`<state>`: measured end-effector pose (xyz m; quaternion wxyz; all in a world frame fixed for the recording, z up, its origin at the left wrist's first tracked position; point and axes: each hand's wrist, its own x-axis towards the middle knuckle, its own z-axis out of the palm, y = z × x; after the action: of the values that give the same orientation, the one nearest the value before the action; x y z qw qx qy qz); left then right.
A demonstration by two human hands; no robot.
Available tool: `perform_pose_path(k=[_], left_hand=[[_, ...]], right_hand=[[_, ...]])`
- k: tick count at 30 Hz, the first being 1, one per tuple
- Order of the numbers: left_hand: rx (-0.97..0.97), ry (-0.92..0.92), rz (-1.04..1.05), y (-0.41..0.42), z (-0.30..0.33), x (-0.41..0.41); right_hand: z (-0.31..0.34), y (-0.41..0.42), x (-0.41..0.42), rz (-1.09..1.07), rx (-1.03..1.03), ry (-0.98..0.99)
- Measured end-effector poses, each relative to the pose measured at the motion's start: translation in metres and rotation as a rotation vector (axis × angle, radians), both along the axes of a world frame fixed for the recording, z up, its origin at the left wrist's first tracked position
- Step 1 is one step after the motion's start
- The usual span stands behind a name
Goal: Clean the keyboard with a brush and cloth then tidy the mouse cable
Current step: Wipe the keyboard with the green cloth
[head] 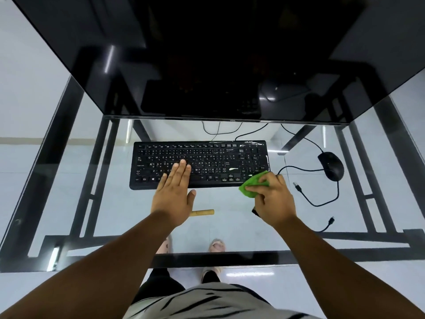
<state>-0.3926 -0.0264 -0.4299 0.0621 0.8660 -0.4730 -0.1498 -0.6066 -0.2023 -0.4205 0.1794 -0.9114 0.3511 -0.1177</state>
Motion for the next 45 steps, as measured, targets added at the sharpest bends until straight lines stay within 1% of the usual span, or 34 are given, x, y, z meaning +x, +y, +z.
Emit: perform_pose_path(k=[3, 5, 7, 8, 10, 13, 15, 16, 18, 21, 23, 27, 29, 32, 33, 37, 39, 42, 43, 45], left_hand=[[0.007, -0.008, 0.034, -0.006, 0.003, -0.008], [0.011, -0.010, 0.019, -0.010, 0.004, -0.012], [0.013, -0.008, -0.010, -0.013, 0.003, -0.014], [0.017, -0.009, -0.018, -0.015, 0.003, -0.015], [0.032, -0.018, -0.016, -0.016, 0.003, -0.014], [0.059, -0.046, 0.000, -0.015, 0.003, -0.009], [0.063, -0.047, 0.004, -0.015, 0.004, -0.007], [0.061, -0.044, 0.003, -0.015, 0.004, -0.007], [0.048, -0.044, 0.002, -0.015, 0.004, -0.007], [0.048, -0.059, -0.007, -0.013, 0.004, -0.006], [0.042, -0.061, -0.011, -0.013, 0.004, -0.004], [0.032, -0.068, -0.010, -0.012, 0.002, -0.004], [0.034, -0.076, -0.013, -0.012, 0.001, -0.004], [0.031, -0.071, -0.014, -0.012, 0.001, -0.003], [0.034, -0.071, -0.017, -0.012, 0.002, -0.003], [0.031, -0.064, -0.013, -0.012, 0.002, -0.004], [0.036, -0.075, -0.014, -0.012, 0.002, -0.003], [0.035, -0.075, -0.014, -0.012, 0.002, -0.003], [0.036, -0.073, -0.017, -0.013, 0.002, -0.003], [0.031, -0.067, -0.020, -0.012, 0.002, -0.003]], right_hand=[[-0.005, 0.005, 0.007, -0.064, 0.039, -0.099], [-0.005, 0.013, 0.018, 0.002, 0.058, -0.104], [-0.005, 0.018, 0.027, 0.108, 0.075, -0.065], [-0.005, 0.018, 0.028, 0.125, 0.074, -0.052], [-0.005, 0.016, 0.025, 0.051, 0.062, -0.075], [-0.006, 0.011, 0.022, -0.131, 0.073, -0.224], [-0.005, 0.008, 0.027, -0.191, 0.096, -0.296], [-0.005, 0.008, 0.033, -0.200, 0.111, -0.290], [-0.003, 0.008, 0.046, -0.173, 0.121, -0.204], [-0.001, 0.012, 0.055, -0.036, 0.088, -0.077], [-0.001, 0.010, 0.053, -0.022, 0.065, -0.056], [-0.001, 0.009, 0.051, -0.160, 0.082, -0.085], [0.001, 0.013, 0.055, -0.123, 0.083, -0.050], [0.004, 0.015, 0.056, 0.015, 0.077, 0.000], [0.004, 0.012, 0.053, 0.016, 0.068, -0.002], [0.002, 0.006, 0.048, -0.157, 0.070, -0.067], [0.003, 0.009, 0.054, -0.136, 0.072, -0.060], [0.005, 0.013, 0.062, -0.004, 0.099, -0.032], [0.007, 0.013, 0.062, -0.002, 0.113, -0.048], [0.006, 0.009, 0.058, -0.100, 0.143, -0.146]])
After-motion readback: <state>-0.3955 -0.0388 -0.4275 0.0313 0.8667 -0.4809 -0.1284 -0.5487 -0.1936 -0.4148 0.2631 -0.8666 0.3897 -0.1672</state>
